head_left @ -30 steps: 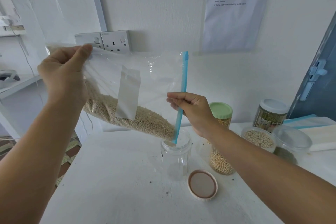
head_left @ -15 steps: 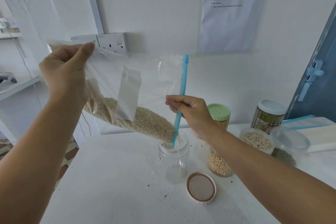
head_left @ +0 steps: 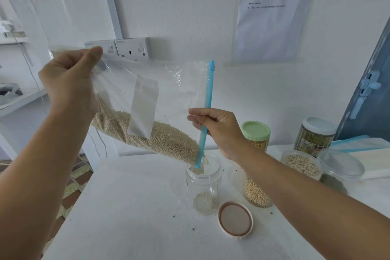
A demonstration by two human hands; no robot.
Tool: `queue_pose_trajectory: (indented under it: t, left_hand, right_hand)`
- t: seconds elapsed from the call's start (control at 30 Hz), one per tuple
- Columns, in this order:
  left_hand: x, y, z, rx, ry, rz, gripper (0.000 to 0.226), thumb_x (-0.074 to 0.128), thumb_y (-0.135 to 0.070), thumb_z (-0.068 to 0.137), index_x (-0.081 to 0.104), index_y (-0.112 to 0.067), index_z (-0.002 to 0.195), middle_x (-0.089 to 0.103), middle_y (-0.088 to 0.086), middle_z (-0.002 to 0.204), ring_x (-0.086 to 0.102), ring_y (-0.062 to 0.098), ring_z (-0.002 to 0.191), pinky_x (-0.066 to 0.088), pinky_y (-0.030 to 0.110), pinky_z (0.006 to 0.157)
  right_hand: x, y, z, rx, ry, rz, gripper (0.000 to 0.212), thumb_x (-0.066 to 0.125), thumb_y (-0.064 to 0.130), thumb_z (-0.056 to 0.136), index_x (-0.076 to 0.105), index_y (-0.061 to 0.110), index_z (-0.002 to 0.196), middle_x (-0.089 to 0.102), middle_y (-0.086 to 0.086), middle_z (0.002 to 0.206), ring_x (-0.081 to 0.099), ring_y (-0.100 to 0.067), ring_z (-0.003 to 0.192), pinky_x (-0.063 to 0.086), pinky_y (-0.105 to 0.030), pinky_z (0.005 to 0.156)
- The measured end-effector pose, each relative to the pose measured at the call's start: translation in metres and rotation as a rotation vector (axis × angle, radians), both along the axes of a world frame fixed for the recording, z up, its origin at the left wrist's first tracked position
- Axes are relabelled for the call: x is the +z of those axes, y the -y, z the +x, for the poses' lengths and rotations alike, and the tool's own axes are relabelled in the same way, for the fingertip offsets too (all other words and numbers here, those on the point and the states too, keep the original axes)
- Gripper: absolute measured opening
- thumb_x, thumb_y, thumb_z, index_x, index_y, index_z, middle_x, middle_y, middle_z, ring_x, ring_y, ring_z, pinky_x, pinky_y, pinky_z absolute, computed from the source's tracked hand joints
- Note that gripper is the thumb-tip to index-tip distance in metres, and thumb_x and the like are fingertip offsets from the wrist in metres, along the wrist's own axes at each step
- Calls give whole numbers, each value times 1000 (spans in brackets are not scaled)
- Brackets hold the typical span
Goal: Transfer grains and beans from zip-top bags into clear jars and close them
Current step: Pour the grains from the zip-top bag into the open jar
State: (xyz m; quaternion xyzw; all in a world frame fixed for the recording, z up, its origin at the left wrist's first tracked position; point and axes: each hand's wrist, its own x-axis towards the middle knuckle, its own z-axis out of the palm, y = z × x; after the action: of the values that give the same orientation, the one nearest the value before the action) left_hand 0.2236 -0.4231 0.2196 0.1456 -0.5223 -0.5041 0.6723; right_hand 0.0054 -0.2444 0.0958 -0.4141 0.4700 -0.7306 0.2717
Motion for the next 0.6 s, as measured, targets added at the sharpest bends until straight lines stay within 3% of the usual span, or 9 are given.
queue_pose_trajectory:
  t: [0.2,0.37,0.6]
  left_hand:
    - [0,4,0,9,13,0,22,94,-18,75,78,-24,61,73,-7,66,65,19,73,59,38,86]
    - [4,7,0,22,6,-8,19,96,-22,70,79,-23,63,73,-4,69,66,24,79,59,50,94]
    - [7,3,-3,8,-2,-24,20,94,-19,72,78,-25,61,75,-6,71,68,19,80,58,39,90]
  right_hand:
    - [1,1,2,-2,-1,6,25,58,-6,101,79,6,108,78,-11,109,74,-25,110,59,-32,97]
    - [2,1,2,0,3,-6,25,59,-6,101,79,5,109,78,-12,109,74,-25,110,59,-31,96]
    - [2,0,2,-2,14,-12,24,59,-6,100,79,4,109,78,-13,108,74,-25,109,59,-31,96]
